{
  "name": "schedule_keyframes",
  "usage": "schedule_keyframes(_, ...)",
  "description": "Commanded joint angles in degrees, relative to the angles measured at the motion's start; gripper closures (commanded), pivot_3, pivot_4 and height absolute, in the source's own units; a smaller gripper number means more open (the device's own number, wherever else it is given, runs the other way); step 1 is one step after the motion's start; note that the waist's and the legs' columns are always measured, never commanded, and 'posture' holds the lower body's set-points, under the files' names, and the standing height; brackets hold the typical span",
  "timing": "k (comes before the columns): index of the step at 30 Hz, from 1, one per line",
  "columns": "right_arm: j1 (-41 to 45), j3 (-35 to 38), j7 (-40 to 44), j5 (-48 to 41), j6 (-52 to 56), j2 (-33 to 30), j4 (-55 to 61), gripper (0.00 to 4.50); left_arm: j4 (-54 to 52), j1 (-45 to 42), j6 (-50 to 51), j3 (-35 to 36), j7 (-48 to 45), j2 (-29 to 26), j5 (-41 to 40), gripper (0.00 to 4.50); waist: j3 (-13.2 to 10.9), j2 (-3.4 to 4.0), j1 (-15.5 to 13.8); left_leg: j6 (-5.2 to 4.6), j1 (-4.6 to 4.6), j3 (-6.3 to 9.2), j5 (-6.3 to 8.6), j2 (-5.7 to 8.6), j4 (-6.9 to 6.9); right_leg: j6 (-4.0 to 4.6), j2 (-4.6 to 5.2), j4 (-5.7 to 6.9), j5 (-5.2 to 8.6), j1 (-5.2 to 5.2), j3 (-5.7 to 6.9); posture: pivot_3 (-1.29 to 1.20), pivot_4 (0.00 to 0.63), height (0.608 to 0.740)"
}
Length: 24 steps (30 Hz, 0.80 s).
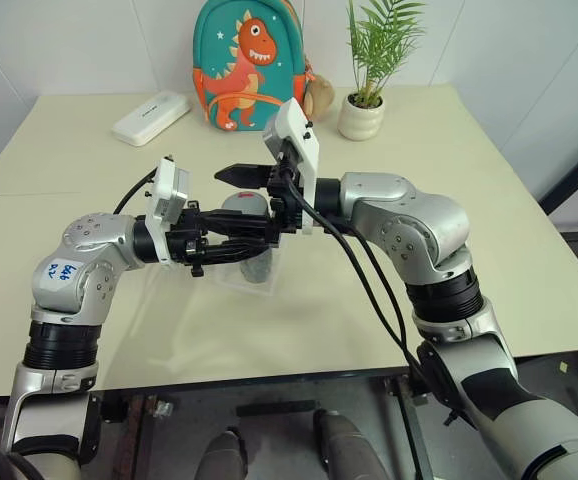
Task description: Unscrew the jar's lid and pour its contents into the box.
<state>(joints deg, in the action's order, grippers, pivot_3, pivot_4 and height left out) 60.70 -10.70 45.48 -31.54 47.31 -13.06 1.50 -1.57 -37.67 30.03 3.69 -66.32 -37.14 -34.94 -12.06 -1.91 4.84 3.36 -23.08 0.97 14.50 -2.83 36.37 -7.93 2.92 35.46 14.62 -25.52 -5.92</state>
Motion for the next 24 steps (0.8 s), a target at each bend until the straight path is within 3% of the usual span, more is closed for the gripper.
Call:
schedule_keyframes(1,0.08,2.46,0.89,0.26,-1.04,-2.36,0.48,0.05,-1.61,-0.6,-0.76,0.81,-0.44,-0.24,-0.65,2.32,0.0,0.0,0.01,0.0,0.0,0.0,0.0,0.0,-0.01,0.0,0.0,0.0,0.0,0.0,0.0,0.0,0.15,0.74)
schedule_keyframes(10,-1.44,3.69,3.51,-1.1,-0.88,-6.21,1.14,0.05,-1.67,-0.46,-0.79,0.93,-0.29,-0.35,-0.64,2.32,0.0,0.0,0.05,0.0,0.0,0.0,0.0,0.0,0.0,0.0,0.0,-0.01,0.0,0.0,0.0,0.0,0.15,0.74)
schedule_keyframes(24,-3.77,4.11,8.83,-7.55,1.3,-6.4,6.8,0.05,-1.95,-0.05,-0.61,1.17,-0.65,-0.87,-0.48,2.32,0.0,0.0,-0.03,0.0,0.0,0.0,0.0,0.0,0.0,0.01,-0.01,-0.01,0.0,0.0,0.0,0.0,0.15,0.74)
